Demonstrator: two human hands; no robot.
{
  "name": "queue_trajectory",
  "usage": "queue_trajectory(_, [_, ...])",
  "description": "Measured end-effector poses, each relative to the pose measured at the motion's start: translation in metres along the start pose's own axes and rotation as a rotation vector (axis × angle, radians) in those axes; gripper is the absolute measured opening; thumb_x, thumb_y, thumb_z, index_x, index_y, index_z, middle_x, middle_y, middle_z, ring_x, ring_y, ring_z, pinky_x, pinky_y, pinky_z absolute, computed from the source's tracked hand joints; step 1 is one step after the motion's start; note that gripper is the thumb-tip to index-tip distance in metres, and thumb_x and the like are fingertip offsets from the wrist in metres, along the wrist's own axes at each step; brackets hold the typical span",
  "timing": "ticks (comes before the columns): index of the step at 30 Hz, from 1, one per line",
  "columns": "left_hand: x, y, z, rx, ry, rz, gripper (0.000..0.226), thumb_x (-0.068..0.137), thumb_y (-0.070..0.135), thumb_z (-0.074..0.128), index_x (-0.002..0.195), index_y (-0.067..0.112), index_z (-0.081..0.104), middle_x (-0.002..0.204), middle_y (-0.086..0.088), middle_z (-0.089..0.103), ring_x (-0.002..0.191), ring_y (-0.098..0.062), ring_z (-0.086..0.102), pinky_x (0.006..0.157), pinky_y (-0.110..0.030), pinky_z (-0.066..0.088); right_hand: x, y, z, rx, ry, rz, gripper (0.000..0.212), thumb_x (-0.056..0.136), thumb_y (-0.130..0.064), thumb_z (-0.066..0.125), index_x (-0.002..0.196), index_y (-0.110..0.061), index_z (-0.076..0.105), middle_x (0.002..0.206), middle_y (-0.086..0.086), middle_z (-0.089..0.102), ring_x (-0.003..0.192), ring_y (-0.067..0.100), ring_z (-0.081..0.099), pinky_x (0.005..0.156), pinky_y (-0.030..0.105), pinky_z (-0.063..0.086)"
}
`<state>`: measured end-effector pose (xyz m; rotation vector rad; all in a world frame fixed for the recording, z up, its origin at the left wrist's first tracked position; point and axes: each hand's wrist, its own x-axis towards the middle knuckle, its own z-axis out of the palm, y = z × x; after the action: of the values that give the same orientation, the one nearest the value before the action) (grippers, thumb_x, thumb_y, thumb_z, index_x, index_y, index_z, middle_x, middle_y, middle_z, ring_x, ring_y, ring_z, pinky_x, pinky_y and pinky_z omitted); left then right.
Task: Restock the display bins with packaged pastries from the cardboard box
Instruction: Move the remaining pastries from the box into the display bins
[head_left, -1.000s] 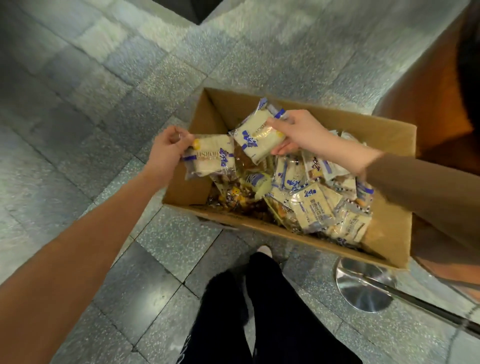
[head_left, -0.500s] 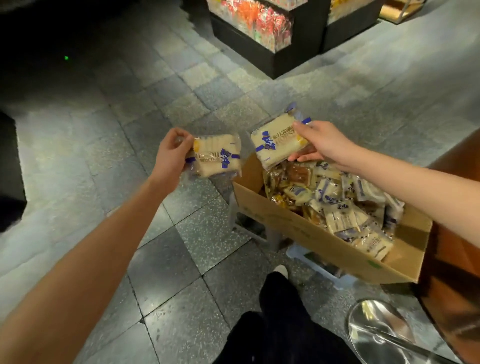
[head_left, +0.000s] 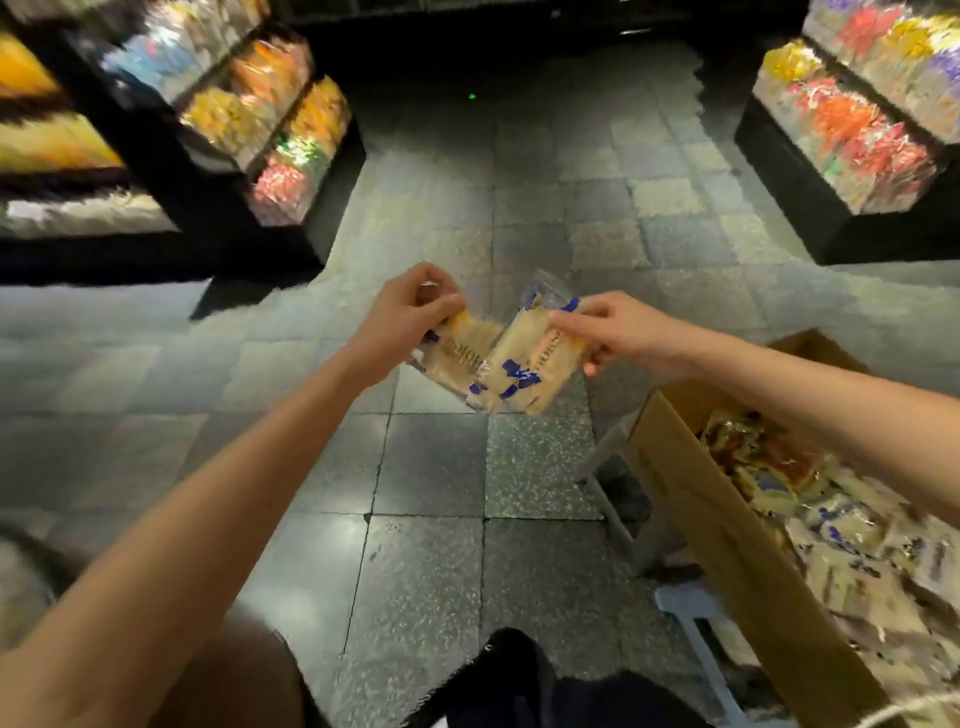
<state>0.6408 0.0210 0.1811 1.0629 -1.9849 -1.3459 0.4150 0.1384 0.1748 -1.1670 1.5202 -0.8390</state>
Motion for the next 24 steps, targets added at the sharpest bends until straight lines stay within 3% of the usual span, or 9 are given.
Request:
queue_trajectory(6, [-0.090, -0.005, -0.038, -0.099, 0.280, -0.147, 0.012, 0.090, 0.010, 0.068, 0.085, 0.014, 0.057, 0.068, 0.004, 0.070, 0.058, -0.003, 0.064, 0.050, -0.017, 0.047, 0.016, -0.037, 0.066, -0.126, -0.344, -0.082, 0.040, 0.089, -0.041, 0.058, 0.096, -0.002, 0.064, 0.086, 0.017, 0.064, 0.054, 0.012, 0.055, 0.050, 0.018, 0.045])
queue_trajectory(11, [-0.184, -0.023, -0.059, -0.083, 0.485, -0.159, 0.022, 0.093, 0.011, 0.064, 0.097, 0.011, 0.043, 0.085, -0.016, 0.071, 0.070, -0.017, 0.069, 0.059, -0.024, 0.054, 0.011, -0.042, 0.132, -0.213, -0.543, -0.123, 0.031, 0.096, -0.034, 0.056, 0.090, -0.005, 0.062, 0.063, 0.001, 0.061, 0.051, 0.011, 0.053, 0.050, 0.018, 0.045])
queue_trajectory(13, [-0.217, -0.035, -0.067, -0.056, 0.556, -0.139, 0.017, 0.093, 0.008, 0.063, 0.094, 0.010, 0.046, 0.080, -0.012, 0.070, 0.069, -0.016, 0.068, 0.061, -0.026, 0.056, 0.010, -0.044, 0.149, -0.216, -0.545, -0.151, 0.031, 0.096, -0.036, 0.057, 0.091, -0.006, 0.062, 0.056, -0.004, 0.062, 0.049, 0.009, 0.055, 0.050, 0.017, 0.045])
queue_trajectory(15, [-0.264, -0.047, -0.076, -0.025, 0.678, -0.162, 0.014, 0.094, 0.001, 0.060, 0.088, 0.012, 0.054, 0.077, -0.005, 0.069, 0.064, -0.009, 0.066, 0.060, -0.022, 0.054, 0.005, -0.048, 0.177, -0.213, -0.597, -0.162, 0.032, 0.091, -0.041, 0.060, 0.090, -0.008, 0.062, 0.062, -0.003, 0.065, 0.051, 0.010, 0.056, 0.050, 0.017, 0.046])
queue_trajectory(19, [-0.357, -0.063, -0.088, 0.009, 0.909, -0.276, 0.036, 0.092, -0.012, 0.046, 0.078, 0.015, 0.066, 0.082, -0.002, 0.068, 0.070, -0.001, 0.065, 0.064, -0.019, 0.053, -0.016, -0.061, 0.239, -0.263, -0.724, -0.199, 0.031, 0.091, -0.042, 0.060, 0.089, -0.011, 0.061, 0.077, 0.004, 0.066, 0.054, 0.009, 0.059, 0.053, 0.019, 0.050])
queue_trajectory(24, [-0.465, -0.068, -0.103, 0.030, 1.160, -0.368, 0.038, 0.092, -0.010, 0.040, 0.086, 0.015, 0.069, 0.088, 0.003, 0.067, 0.073, 0.002, 0.062, 0.067, -0.016, 0.053, -0.064, -0.085, 0.326, -0.373, -0.895, -0.304, 0.035, 0.096, -0.040, 0.055, 0.099, -0.005, 0.064, 0.085, 0.009, 0.065, 0.058, 0.010, 0.059, 0.061, 0.022, 0.053])
